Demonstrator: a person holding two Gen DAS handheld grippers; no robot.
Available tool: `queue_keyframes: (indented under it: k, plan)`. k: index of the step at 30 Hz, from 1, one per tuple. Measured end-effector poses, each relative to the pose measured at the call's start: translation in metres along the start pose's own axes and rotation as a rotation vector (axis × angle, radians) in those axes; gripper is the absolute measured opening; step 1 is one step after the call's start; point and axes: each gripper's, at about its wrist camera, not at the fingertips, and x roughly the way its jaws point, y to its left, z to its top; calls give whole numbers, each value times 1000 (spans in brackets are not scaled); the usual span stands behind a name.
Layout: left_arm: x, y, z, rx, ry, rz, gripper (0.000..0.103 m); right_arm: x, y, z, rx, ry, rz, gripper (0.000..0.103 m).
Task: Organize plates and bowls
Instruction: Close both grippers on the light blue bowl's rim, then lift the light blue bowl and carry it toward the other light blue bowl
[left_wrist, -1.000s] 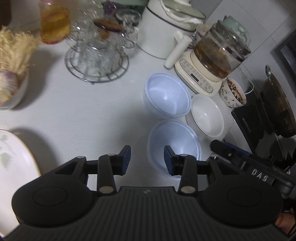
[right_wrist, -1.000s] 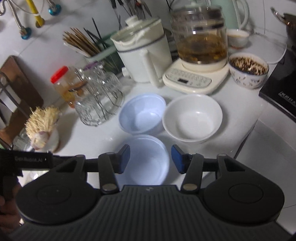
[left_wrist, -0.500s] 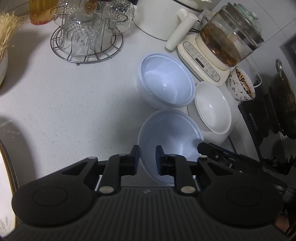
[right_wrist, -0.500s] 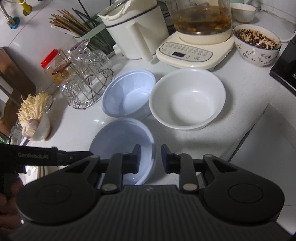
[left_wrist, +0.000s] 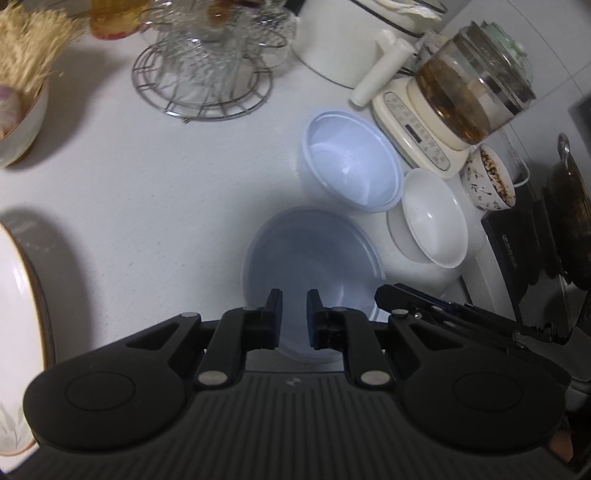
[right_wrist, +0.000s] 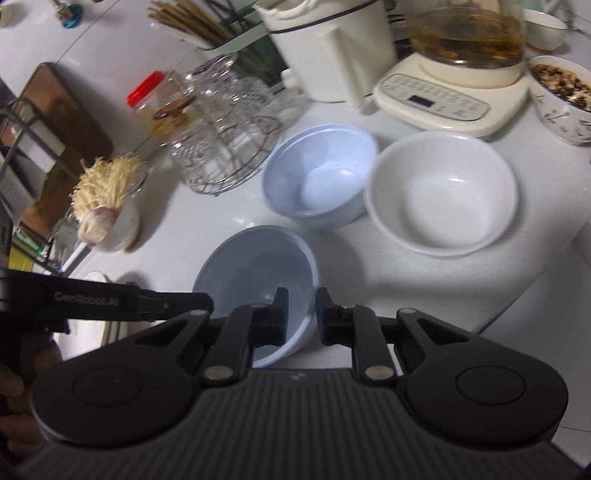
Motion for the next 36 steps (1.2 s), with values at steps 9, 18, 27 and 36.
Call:
queue_keyframes:
  k: [9,18,27,36]
  plan:
    - [-13,18,-5,-55,-21,39,16,11,12,1,-41,35,39,18]
    - [-37,38,-14,-109,-64,101,16,26,31,-2,-96,80,79,19]
    - [-70,37,-11,-66,-131,107,16,5,38,8,-81,-34,-23,33]
    - [-95,37,-4,17,-168,56,17,-27,59,11,-68,-151,-100,48]
